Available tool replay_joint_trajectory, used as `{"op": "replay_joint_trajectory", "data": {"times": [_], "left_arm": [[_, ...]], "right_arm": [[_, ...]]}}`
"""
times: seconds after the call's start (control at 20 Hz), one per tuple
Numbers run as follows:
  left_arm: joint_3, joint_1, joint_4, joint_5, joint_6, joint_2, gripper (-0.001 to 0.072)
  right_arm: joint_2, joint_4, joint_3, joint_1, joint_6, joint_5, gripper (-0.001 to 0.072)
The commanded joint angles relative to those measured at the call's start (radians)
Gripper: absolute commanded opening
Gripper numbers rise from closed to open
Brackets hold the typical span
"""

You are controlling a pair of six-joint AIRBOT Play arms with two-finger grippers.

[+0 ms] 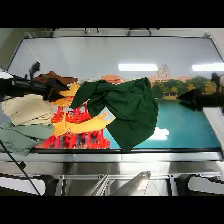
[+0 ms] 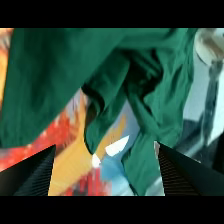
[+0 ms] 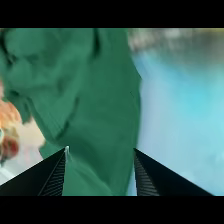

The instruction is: Fold the shirts.

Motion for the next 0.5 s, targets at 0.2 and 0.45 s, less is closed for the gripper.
{"op": "replay_joint_trajectory", "data": {"times": [0.2,0.45], "left_arm": [[-0.187,-0.273,0.000,0.294,-0.027,-0.011,0.0583],[-0.191,-0.389,0.203,0.450,-0.194,-0.034,0.0574]], "right_arm": [[-0.030,-0.090,-0.241,0.154,0.074,-0.183,0.0469],[-0.080,0.037,-0.237,0.346,0.077,-0.283,0.0469]]}}
